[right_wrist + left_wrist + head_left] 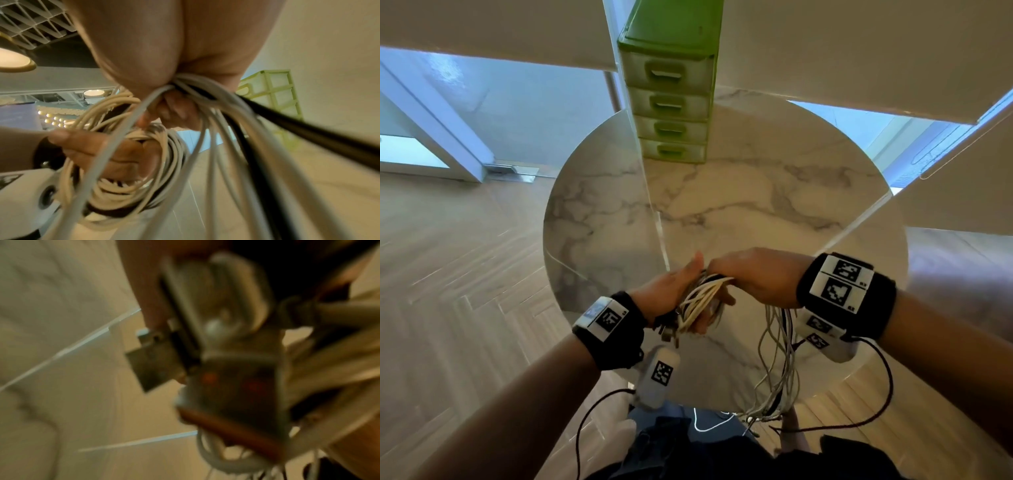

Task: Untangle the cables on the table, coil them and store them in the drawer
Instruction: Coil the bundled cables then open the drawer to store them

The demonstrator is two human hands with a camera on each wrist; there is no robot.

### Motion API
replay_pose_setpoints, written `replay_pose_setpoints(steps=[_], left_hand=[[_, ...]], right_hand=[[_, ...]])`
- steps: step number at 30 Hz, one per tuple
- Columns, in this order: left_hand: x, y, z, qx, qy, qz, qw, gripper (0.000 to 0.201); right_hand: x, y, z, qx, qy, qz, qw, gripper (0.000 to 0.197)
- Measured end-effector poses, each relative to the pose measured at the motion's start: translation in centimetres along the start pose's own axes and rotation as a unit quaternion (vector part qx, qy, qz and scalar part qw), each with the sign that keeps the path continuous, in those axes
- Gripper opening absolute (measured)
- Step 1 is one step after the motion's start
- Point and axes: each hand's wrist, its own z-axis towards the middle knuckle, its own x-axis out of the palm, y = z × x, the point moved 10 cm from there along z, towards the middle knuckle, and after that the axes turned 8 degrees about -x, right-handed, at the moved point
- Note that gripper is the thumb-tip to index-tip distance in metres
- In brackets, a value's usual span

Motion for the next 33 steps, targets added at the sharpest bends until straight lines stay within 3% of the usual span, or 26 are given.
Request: replay_pose_setpoints(steps=[2, 3, 6, 7, 11, 14, 17, 22, 25, 27, 29, 31, 33], left_hand=[[0.4, -0.2, 0.3, 0.014, 0.018, -0.028, 0.999, 0.100], [1.0, -0.6, 0.2, 0.031, 0.046, -0.038, 0.998, 0.099], [4.4, -2.2, -1.3, 0.087, 0.185, -0.035, 0.978, 0.074], [4.7, -2.1, -1.4, 0.074, 0.202, -0.044, 0.976, 0.072], [3.9, -2.4, -1.3, 0.073, 0.206, -0.141, 0.966, 0.024], [1.8, -3.4, -1.4, 0.102, 0.138, -0.243, 0.955, 0.024], [0.4, -4.2, -1.8, 0.138, 0.105, -0.353, 0.919, 0.022], [-0.7, -6.7, -2.7, 0.216, 0.116, -0.480, 0.843, 0.012], [-4.6, -8.0, -3.5, 0.251, 0.039, -0.477, 0.841, 0.010], [-6.6, -7.9, -3.5, 0.245, 0.006, -0.527, 0.813, 0.007], [-8.3, -6.6, -3.0, 0.241, -0.060, -0.564, 0.788, 0.005], [-9.7, -4.9, -2.7, 0.227, -0.127, -0.556, 0.789, 0.018], [-10.4, -3.5, -2.2, 0.202, -0.154, -0.556, 0.791, 0.023]], right_hand=[[-0.2, -0.6, 0.1, 0.025, 0.002, -0.001, 1.000, 0.022], [-0.5, -0.8, 0.2, 0.036, -0.002, 0.002, 0.999, 0.023], [-1.3, -1.1, 0.3, 0.046, -0.021, 0.034, 0.998, 0.021], [-1.6, -1.2, 0.3, 0.046, -0.026, 0.042, 0.998, 0.021], [-3.1, -2.3, 0.8, 0.038, -0.092, 0.057, 0.993, 0.016], [-3.4, -3.7, 0.9, 0.064, -0.162, 0.076, 0.982, 0.017], [-2.8, -4.9, 0.9, 0.097, -0.203, 0.088, 0.970, 0.030], [1.2, -7.6, 0.6, 0.191, -0.182, 0.148, 0.953, 0.036], [5.3, -8.2, -0.4, 0.199, -0.183, 0.226, 0.936, 0.014], [7.0, -7.9, -0.5, 0.209, -0.176, 0.251, 0.928, 0.008], [7.5, -7.0, -0.1, 0.204, -0.168, 0.253, 0.931, 0.009], [7.4, -5.8, 0.4, 0.194, -0.134, 0.213, 0.948, 0.019], [7.5, -4.9, 0.4, 0.183, -0.099, 0.169, 0.963, 0.021]])
